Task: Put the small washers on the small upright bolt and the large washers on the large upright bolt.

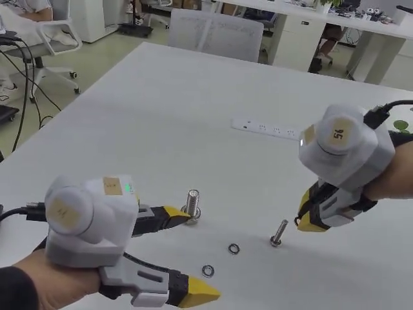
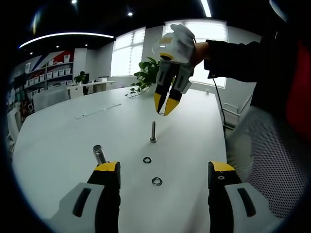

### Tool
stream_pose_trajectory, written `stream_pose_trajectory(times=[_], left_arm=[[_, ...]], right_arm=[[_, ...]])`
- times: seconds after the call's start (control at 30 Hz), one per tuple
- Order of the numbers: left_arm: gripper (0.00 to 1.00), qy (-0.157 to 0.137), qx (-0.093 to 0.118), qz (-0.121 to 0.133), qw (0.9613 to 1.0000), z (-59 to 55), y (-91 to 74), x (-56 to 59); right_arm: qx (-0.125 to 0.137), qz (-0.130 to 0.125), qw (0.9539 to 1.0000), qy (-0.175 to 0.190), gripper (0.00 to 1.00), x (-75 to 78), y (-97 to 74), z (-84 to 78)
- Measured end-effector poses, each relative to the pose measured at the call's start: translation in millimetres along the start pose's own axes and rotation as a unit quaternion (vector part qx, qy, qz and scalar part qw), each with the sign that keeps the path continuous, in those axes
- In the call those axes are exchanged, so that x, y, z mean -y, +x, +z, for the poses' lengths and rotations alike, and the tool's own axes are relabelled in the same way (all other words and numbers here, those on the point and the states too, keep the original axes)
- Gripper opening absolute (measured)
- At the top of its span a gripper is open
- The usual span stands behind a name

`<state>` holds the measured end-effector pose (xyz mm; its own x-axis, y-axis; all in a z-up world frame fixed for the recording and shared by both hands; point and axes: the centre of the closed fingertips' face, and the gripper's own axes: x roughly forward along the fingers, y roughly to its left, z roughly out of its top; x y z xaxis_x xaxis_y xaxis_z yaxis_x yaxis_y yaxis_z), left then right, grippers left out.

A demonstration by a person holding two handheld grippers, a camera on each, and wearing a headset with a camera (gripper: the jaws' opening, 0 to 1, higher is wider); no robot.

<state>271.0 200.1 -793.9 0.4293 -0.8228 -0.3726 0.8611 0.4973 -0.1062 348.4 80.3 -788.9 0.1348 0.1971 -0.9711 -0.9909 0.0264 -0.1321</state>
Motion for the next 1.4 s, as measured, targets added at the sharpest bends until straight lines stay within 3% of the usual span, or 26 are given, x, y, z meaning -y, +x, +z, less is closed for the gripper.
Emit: stream_pose_trajectory(times=[0.5, 1.13, 1.4], left_arm=[[0.73, -0.006, -0.003, 0.004, 1.0, -2.6, 0.0, -2.1], [0.73, -0.008, -0.006, 0.005, 0.9999, -3.2, 4.1, -4.0], [0.73, -0.009, -0.007, 0.006, 0.9999, -4.3, 4.3, -4.4]], right_arm=[[-0.012, 0.011, 0.9997, -0.02, 0.13, 4.9, 18.4, 3.4], [-0.012, 0.022, 0.9996, -0.015, 0.13, 8.1, 27.9, -0.9], [-0.012, 0.028, 0.9995, -0.009, 0.13, 7.7, 39.9, -3.4]])
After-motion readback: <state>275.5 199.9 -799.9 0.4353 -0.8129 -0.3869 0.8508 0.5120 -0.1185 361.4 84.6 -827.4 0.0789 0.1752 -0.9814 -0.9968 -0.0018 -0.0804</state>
